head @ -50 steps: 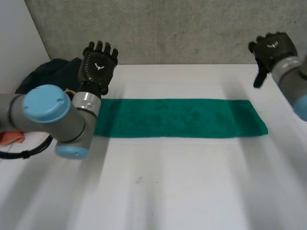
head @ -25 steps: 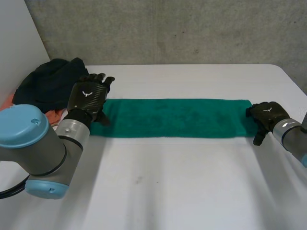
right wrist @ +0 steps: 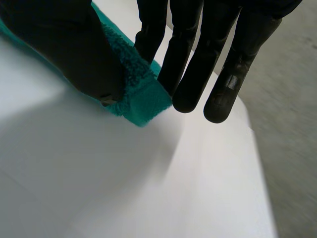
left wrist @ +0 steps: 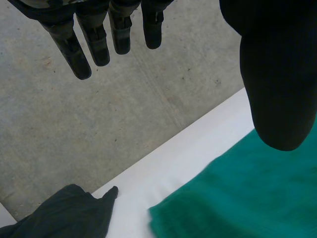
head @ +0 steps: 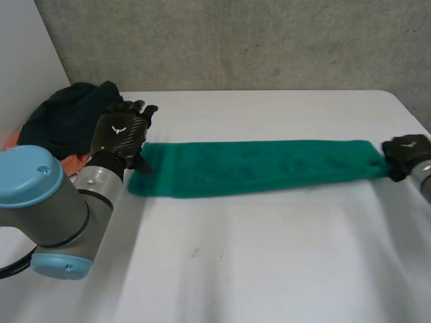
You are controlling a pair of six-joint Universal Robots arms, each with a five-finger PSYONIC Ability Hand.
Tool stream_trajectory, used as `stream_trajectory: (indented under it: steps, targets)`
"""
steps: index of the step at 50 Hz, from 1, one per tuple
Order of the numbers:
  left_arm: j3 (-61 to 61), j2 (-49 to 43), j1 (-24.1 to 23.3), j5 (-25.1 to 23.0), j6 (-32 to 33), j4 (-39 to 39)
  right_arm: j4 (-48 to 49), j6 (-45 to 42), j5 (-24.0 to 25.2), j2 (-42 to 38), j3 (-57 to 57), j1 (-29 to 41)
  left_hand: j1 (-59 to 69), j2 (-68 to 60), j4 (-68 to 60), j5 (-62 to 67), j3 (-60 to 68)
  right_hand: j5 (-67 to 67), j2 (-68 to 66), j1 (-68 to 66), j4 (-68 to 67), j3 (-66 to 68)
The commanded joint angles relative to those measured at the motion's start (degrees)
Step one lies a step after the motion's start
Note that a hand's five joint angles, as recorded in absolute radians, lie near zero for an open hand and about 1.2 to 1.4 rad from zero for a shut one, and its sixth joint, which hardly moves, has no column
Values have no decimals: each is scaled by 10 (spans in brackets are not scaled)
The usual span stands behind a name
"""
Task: Fold the laundry.
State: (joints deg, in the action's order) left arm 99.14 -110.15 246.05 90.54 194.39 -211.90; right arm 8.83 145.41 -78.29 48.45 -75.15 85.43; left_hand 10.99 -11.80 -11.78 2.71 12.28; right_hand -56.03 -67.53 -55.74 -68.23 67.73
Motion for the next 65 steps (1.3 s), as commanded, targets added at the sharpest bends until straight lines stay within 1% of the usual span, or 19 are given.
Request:
stream_trajectory:
  steps: [1,5,8,11,13,19,23,28,36,39,40,42,47,48,50,51,55,59,65]
  targets:
    - [7,14,2,0,-1,6,-5,-128,-12,5,11,-84,-8,16,16,-25,-21,-140,-125,-243,-118,123]
    - [7,17,7,0,-1,6,-1,-196,-4,8,12,-89,-8,16,16,-25,-21,-140,-125,-243,-118,123]
    - [4,19,8,0,-2,6,2,-200,-1,20,18,-80,-8,16,16,-25,-21,-140,-125,-243,-118,123]
    - [1,20,10,0,-2,6,7,-189,2,59,27,-27,-8,16,16,-25,-21,-140,-125,-243,-118,123]
    - [0,21,10,0,-2,6,20,-183,8,82,31,33,-8,16,16,-25,-21,-140,-125,-243,-118,123]
    - [-1,24,13,0,-2,6,61,-184,49,90,43,157,-9,18,17,-27,-22,-140,-125,-243,-118,123]
    - [-3,24,16,0,-2,6,78,-184,80,66,62,246,-8,16,16,-25,-21,-140,-125,-243,-118,123]
    - [-3,23,19,-1,-1,6,73,-185,102,-9,125,377,-8,16,16,-25,-21,-140,-125,-243,-118,123]
    - [-10,14,20,-1,2,4,66,-192,136,-129,187,472,-8,16,16,-25,-21,-140,-125,-243,-118,123]
    - [-18,6,16,-1,4,4,53,-192,134,-140,189,481,-9,18,17,-27,-22,-137,-122,-240,-115,120]
    - [-21,3,15,-1,5,4,45,-189,126,-138,189,481,-9,18,17,-27,-22,214,229,112,236,-231]
    - [-32,-8,11,-1,6,4,36,-181,110,-133,189,478,-9,18,17,-27,-22,560,575,457,582,-577]
    - [-63,-27,-4,-1,3,3,6,-116,23,-81,176,469,-8,16,16,-25,-21,560,575,457,582,-577]
    - [-70,-32,-10,-1,2,4,-4,-69,-1,-57,160,449,-8,16,16,-25,-21,560,575,457,582,-577]
    - [-95,-49,-33,-1,3,5,-12,-12,-18,-33,140,424,-8,16,16,-25,-21,560,575,457,582,-577]
    - [-104,-55,-41,-1,2,5,-15,46,-24,-7,118,397,-8,16,16,-25,-21,560,575,457,582,-577]
    - [-144,-89,-72,0,4,6,-28,162,-23,53,57,349,-6,14,14,-23,-19,560,575,457,582,-577]
    - [-177,-128,-92,-1,5,6,-44,196,-20,62,4,316,-4,13,12,-22,-17,560,575,457,582,-577]
    - [-229,-188,-117,-4,7,13,-38,154,-21,51,-44,263,6,2,2,-12,-7,560,575,457,582,-577]
